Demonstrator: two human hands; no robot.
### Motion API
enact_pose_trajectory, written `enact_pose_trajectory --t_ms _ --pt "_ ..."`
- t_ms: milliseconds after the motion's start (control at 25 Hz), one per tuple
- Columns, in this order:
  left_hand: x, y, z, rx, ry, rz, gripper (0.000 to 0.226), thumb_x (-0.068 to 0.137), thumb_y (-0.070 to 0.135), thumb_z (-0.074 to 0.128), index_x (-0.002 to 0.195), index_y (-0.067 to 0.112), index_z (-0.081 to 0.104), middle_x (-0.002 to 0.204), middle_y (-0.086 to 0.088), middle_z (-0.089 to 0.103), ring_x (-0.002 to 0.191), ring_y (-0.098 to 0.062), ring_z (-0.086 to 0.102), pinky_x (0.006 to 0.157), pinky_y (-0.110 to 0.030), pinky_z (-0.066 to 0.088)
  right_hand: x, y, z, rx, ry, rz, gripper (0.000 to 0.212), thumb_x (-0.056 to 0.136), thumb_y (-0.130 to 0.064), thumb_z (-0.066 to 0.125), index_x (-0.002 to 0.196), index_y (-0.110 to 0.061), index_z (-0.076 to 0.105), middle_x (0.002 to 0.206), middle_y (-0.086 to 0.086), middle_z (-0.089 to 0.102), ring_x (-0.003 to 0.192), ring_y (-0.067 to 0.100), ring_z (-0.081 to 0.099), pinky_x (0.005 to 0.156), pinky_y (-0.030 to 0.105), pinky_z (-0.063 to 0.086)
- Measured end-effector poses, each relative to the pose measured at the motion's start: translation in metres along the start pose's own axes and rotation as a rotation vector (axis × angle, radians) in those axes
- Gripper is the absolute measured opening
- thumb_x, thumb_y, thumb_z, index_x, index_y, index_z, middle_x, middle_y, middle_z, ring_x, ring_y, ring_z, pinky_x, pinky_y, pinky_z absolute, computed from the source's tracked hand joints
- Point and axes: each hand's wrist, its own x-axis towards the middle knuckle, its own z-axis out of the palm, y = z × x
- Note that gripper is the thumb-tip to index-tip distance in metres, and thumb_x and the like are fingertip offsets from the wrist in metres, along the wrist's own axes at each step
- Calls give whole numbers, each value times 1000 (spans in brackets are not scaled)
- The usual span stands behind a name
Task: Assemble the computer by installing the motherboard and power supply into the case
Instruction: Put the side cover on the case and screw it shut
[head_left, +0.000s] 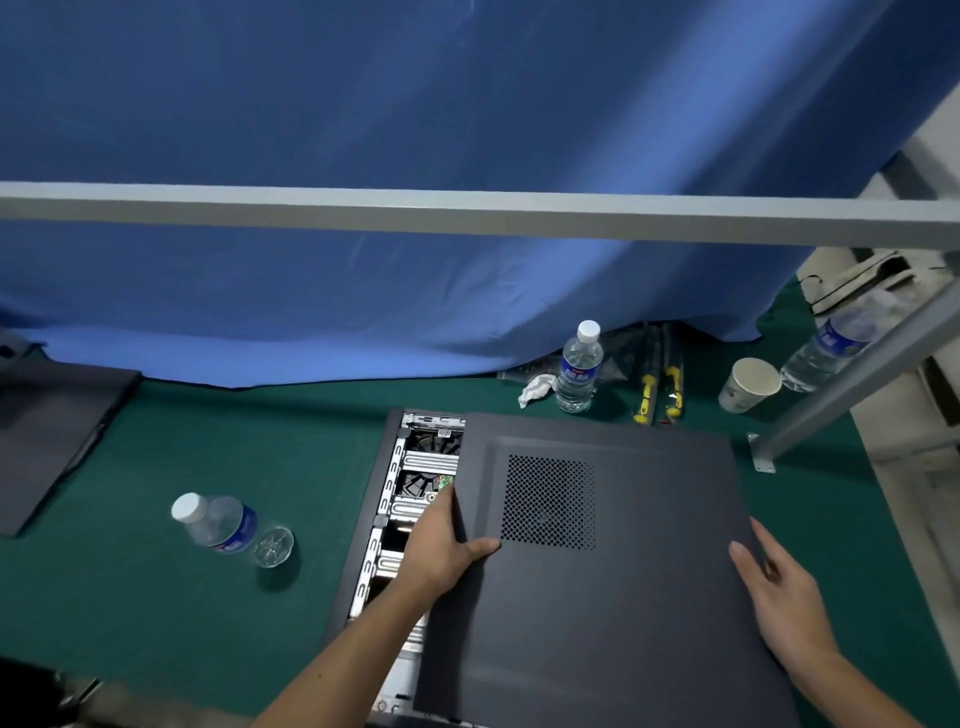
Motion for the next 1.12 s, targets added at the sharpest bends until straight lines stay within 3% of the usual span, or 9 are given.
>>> enact_pose_trajectory --t_ms 360,560,760,1120 --pt "-3 -3 4 9 11 44 81 75 25 85 143 23 39 126 9 61 117 -14 58 99 -32 47 -4 15 4 32 16 18 50 100 -24 56 148 -26 43 141 -5 53 135 19 46 114 47 35" --pt "-4 -1 4 -6 -15 -9 76 74 25 86 135 23 42 113 13 62 102 -12 61 93 -30 49 1 10 1 32 10 6 47 100 -23 56 146 -27 45 133 -11 57 123 10 52 104 32 40" --pt "-7 -4 6 10 -3 -16 76 73 25 87 135 22 43 106 17 60 95 -7 58 85 -23 44 -1 9 2 33 9 1 46 101 -20 54 146 -25 45 132 -13 56 121 10 53 103 30 40" --pt "-12 5 8 94 -2 -35 83 77 28 83 145 15 37 131 0 62 119 -22 59 100 -37 48 -6 9 -4 39 -23 8 49 100 -19 54 148 -23 42 133 -12 53 120 7 50 100 26 38"
